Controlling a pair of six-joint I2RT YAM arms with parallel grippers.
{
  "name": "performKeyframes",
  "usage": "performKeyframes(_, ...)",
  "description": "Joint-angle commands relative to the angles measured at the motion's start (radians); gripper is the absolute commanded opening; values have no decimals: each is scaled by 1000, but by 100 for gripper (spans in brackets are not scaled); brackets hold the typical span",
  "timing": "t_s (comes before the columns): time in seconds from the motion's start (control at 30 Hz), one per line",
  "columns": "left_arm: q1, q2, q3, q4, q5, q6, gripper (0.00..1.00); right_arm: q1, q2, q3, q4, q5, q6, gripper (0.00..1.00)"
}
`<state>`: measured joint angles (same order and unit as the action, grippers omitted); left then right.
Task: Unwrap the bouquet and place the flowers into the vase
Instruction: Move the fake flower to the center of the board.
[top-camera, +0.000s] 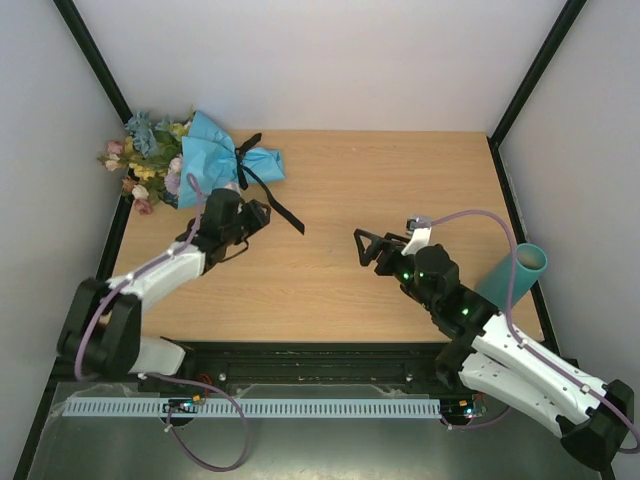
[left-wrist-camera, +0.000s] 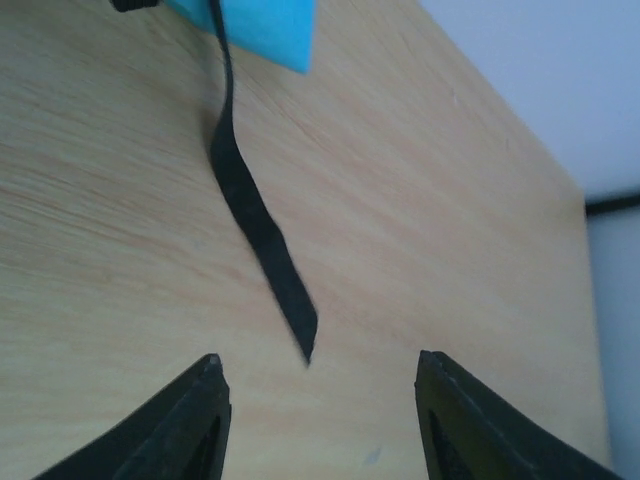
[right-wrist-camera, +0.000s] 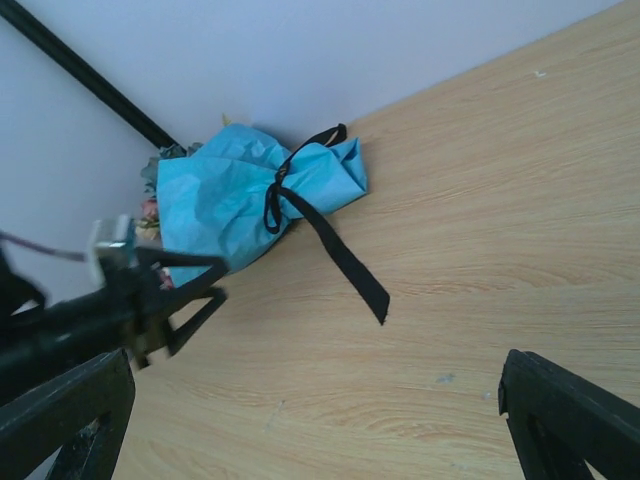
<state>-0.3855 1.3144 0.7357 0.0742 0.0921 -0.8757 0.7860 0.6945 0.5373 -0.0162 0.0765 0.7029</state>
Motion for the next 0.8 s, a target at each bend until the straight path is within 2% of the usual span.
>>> performKeyframes(0.0, 23, 156, 62, 228, -103, -126, 48, 4, -34, -1, 39, -72, -24, 99)
performKeyframes(0.07, 38, 217, 88, 254, -152, -139, 47, 5, -49, -5, 48, -90, -32, 99)
performKeyframes(0.13, 65, 275, 103, 278, -179, -155, 50, 5, -63, -13, 57, -108, -34, 99)
performKeyframes(0.33, 177, 361, 84, 373, -173, -223, 52, 4, -75, -25, 57, -128, -39, 99)
performKeyframes(0.47, 209, 393, 74, 443, -175, -220, 52, 5, -66, -24, 49, -118, -50, 99)
performKeyframes(0.63, 179, 448, 72, 579, -123, -227, 49, 4, -49, -34, 75, -150, -62, 99)
performKeyframes(0.77, 140, 499, 110, 620, -106, -247, 49, 5, -22, -29, 78, -159, -62, 99)
